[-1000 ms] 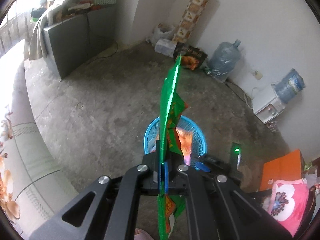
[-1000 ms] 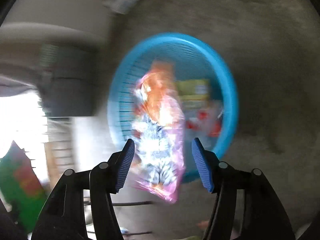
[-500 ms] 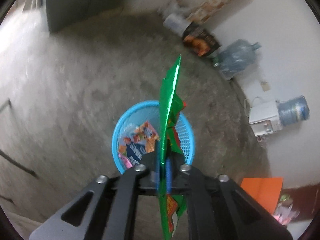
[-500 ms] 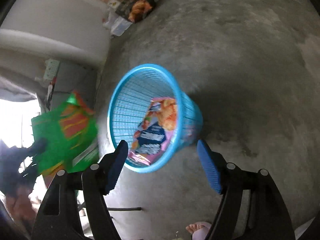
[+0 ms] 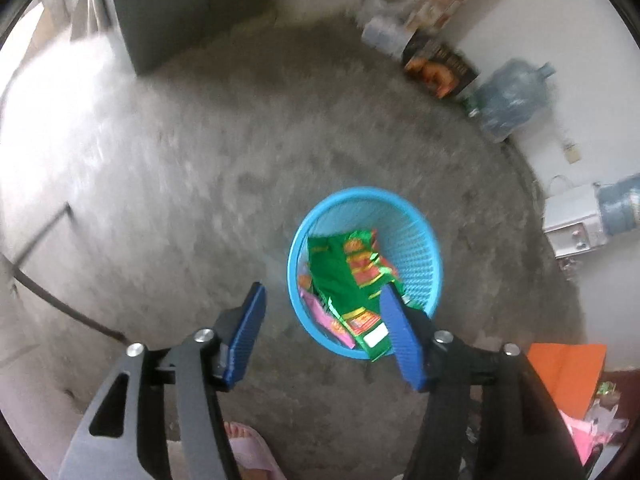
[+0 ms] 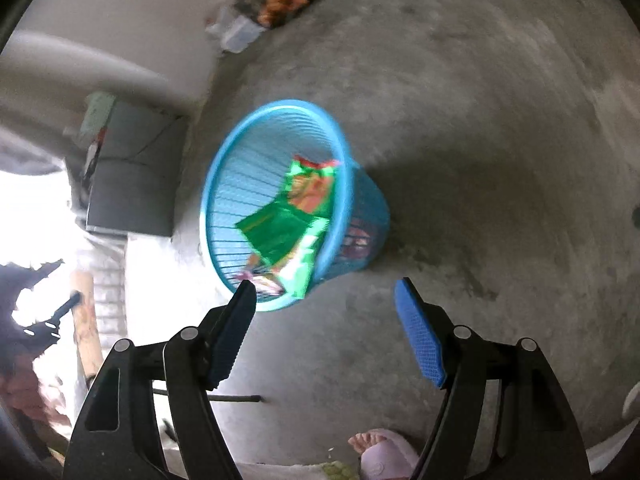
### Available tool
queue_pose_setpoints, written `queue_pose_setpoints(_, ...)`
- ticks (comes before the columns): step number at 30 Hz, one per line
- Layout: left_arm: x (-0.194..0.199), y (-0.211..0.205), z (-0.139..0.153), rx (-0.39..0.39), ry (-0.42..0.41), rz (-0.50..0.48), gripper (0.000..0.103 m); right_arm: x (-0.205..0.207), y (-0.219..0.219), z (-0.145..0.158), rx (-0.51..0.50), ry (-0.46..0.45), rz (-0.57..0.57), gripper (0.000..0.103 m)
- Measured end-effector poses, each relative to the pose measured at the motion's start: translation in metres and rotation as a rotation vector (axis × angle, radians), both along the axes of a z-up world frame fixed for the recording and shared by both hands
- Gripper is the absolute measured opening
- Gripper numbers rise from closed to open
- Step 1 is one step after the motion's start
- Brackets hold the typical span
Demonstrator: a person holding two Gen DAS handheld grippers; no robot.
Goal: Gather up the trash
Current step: 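Move both tools away from the wastebasket back toward the table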
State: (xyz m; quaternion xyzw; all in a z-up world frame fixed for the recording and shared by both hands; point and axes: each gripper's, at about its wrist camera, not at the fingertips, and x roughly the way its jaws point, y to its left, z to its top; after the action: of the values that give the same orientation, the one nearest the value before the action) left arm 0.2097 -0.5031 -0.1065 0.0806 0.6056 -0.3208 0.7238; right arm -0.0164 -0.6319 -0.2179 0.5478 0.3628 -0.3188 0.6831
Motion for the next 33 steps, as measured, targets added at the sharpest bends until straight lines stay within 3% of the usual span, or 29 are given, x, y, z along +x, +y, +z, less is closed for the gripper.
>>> queue_pose_setpoints(6, -0.025, 0.067, 0.094, -0.131, -0.12, -0.065, 0.081, 0.046, 0.021, 0.034, -0.119, -0.008, 0.147, 0.069)
queue_pose_setpoints(8, -0.034, 0.094, 0.111, -0.162, -0.15, -0.08, 0.086, 0.062, 0.025, 0.036, -0.136, -0.008, 0.186, 0.068)
queue_pose_setpoints(13, -0.052, 0.194, 0.136, -0.198, -0.241, -0.029, 0.094, 0.1, 0.026, 0.027, -0.12, 0.025, 0.256, 0.052)
queue_pose_setpoints(16, -0.057, 0.258, 0.138, -0.192, -0.266, 0.068, 0.094, 0.136, 0.015, -0.004, -0.095, 0.154, 0.315, 0.043)
queue_pose_setpoints(19, -0.06, 0.317, 0.138, -0.18, -0.273, 0.174, 0.094, 0.164, -0.002, -0.065, -0.019, 0.359, 0.335, 0.041)
queue_pose_setpoints(21, -0.064, 0.353, 0.141, -0.178, -0.285, 0.24, 0.094, 0.17, -0.007, -0.104, 0.064, 0.444, 0.338, 0.04)
queue_pose_setpoints(24, -0.068, 0.391, 0.147, -0.172, -0.314, 0.314, 0.094, 0.186, -0.011, -0.146, 0.097, 0.557, 0.383, 0.039)
queue_pose_setpoints(29, -0.067, 0.432, 0.157, -0.166, -0.352, 0.394, 0.094, 0.184, -0.023, -0.179, 0.152, 0.618, 0.32, 0.04)
queue_pose_setpoints(33, -0.064, 0.435, 0.162, -0.192, -0.388, 0.406, 0.094, 0.178, -0.023, -0.158, 0.08, 0.562, 0.309, 0.046)
